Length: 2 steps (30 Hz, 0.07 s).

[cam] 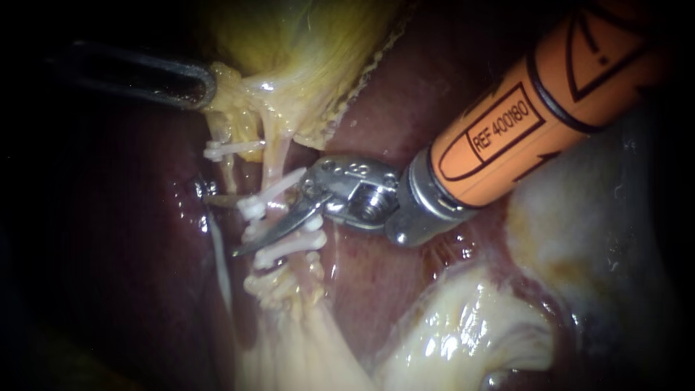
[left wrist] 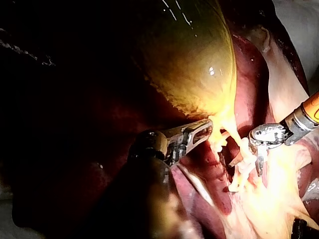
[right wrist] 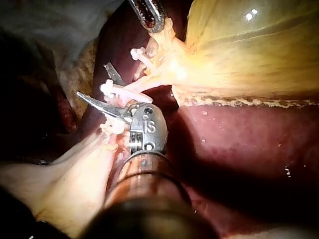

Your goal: Go to the cutting position right tube

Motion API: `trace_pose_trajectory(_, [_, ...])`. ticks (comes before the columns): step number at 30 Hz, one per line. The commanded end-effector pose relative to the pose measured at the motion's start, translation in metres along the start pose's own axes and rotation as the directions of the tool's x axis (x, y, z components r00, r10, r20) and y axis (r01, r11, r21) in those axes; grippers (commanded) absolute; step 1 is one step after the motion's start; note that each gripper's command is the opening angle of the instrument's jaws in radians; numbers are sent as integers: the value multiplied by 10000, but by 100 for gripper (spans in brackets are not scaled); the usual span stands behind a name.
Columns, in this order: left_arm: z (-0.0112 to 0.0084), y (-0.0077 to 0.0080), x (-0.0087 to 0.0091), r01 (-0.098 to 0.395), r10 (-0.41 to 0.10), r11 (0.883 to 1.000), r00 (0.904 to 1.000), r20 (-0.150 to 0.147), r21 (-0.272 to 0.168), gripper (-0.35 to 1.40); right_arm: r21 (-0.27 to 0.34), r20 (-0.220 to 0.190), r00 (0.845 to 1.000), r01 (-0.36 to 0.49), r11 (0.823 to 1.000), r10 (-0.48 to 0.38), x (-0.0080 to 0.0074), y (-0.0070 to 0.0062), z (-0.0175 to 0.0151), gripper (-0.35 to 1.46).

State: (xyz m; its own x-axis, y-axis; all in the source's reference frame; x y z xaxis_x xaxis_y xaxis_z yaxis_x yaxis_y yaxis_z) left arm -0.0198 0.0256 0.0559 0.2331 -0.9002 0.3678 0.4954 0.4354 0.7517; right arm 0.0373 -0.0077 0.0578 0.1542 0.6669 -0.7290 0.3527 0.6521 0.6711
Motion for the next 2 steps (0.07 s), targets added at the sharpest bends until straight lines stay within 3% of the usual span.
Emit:
trace_pose_trajectory(1, [0,0,0,-4,4,10000,10000,-2,2,-35,-45,158,9999,22,10000,-22,-2,1,0,143])
trace_pose_trajectory(2, [0,0,0,-4,4,10000,10000,-2,2,-35,-105,422,9991,47,9999,-42,-4,0,-2,143])
